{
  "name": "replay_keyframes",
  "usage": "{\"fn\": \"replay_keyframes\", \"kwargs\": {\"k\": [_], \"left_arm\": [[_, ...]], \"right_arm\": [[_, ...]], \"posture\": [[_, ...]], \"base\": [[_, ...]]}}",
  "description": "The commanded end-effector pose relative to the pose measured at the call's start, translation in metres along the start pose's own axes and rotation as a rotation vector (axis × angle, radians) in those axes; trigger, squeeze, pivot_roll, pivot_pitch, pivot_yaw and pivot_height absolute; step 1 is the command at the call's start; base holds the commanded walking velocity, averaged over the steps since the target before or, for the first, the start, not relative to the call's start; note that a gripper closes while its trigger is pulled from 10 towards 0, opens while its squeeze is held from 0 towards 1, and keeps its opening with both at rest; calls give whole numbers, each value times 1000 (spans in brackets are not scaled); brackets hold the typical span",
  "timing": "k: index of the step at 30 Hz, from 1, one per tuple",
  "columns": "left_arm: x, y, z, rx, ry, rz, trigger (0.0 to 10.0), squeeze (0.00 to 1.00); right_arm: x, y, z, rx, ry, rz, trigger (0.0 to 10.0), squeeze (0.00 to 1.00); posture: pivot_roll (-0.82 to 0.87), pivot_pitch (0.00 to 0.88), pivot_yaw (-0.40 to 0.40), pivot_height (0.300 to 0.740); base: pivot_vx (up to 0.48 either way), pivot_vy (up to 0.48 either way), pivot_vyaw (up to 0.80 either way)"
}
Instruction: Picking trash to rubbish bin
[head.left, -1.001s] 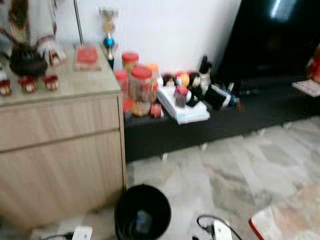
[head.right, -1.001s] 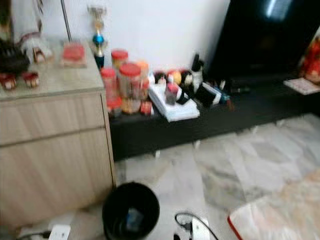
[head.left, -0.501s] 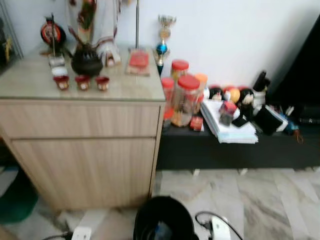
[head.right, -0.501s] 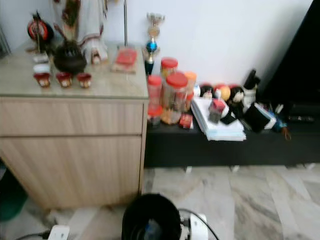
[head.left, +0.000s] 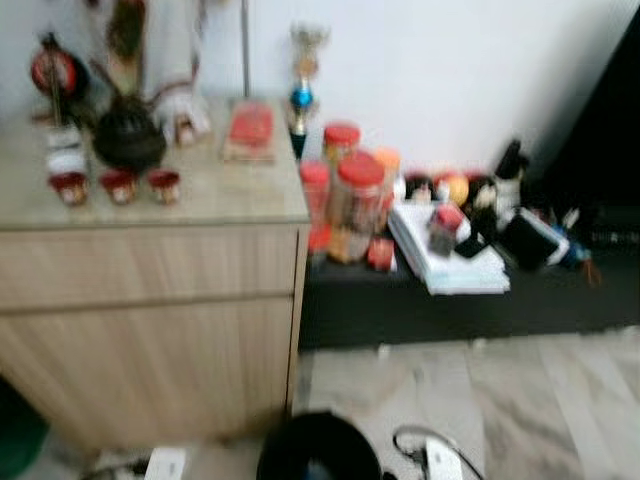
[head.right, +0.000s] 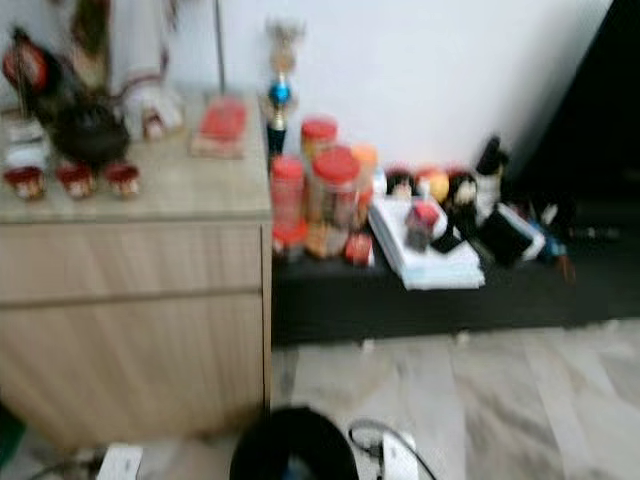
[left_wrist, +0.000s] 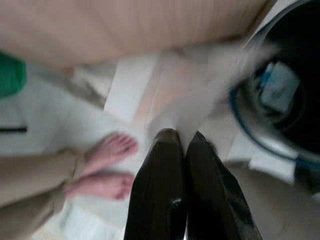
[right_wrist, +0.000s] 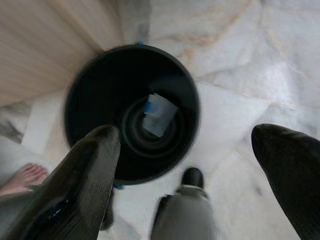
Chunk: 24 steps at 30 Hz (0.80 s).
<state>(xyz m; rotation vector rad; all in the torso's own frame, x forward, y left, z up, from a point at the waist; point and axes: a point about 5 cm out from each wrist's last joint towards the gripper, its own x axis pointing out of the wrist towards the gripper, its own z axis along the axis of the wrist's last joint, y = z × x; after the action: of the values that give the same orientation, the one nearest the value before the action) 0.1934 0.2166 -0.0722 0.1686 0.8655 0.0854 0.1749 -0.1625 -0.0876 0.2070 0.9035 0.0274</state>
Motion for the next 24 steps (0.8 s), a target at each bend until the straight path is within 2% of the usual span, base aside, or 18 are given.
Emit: {"fn": "replay_keyframes", "kwargs": {"k": [1, 4, 5, 10, 12, 13, 17, 24], "left_arm": [[-1, -11, -4, 27, 15, -61, 10000, 0], [1, -19, 6, 92, -4, -125, 10000, 0], [3, -23, 14, 144, -26, -144, 10000, 0], [6, -30, 39, 123, -100, -156, 10000, 0], [8, -34, 54, 103, -139, -169, 10000, 0], [9, -39, 72, 106, -188, -189, 10000, 0], [8, -46, 98, 138, -279, -192, 10000, 0], [5, -59, 126, 132, -378, -250, 10000, 0]], "right_arm": [[-2, -6, -3, 5, 9, -18, 10000, 0], [-2, -5, -3, 3, 10, -18, 10000, 0], [-2, -5, -3, -1, 12, -17, 10000, 0], [-1, -3, -1, -36, 18, 15, 10000, 0], [1, 2, 7, -43, -5, 68, 10000, 0], [3, 7, 17, -56, -30, 128, 10000, 0], [5, 14, 29, -124, -38, 224, 10000, 0], [5, 23, 38, -193, -50, 347, 10000, 0]], "posture": [[147, 43, -97, 740], [147, 43, -97, 740], [147, 43, -97, 740], [142, 50, -98, 740], [134, 55, -97, 740], [121, 62, -96, 740], [94, 78, -100, 740], [59, 125, -120, 740]], "base": [[0, 0, 0], [0, 0, 0], [0, 0, 0], [0, 0, 0], [0, 0, 0], [0, 0, 0], [0, 0, 0], [0, 0, 0]]}}
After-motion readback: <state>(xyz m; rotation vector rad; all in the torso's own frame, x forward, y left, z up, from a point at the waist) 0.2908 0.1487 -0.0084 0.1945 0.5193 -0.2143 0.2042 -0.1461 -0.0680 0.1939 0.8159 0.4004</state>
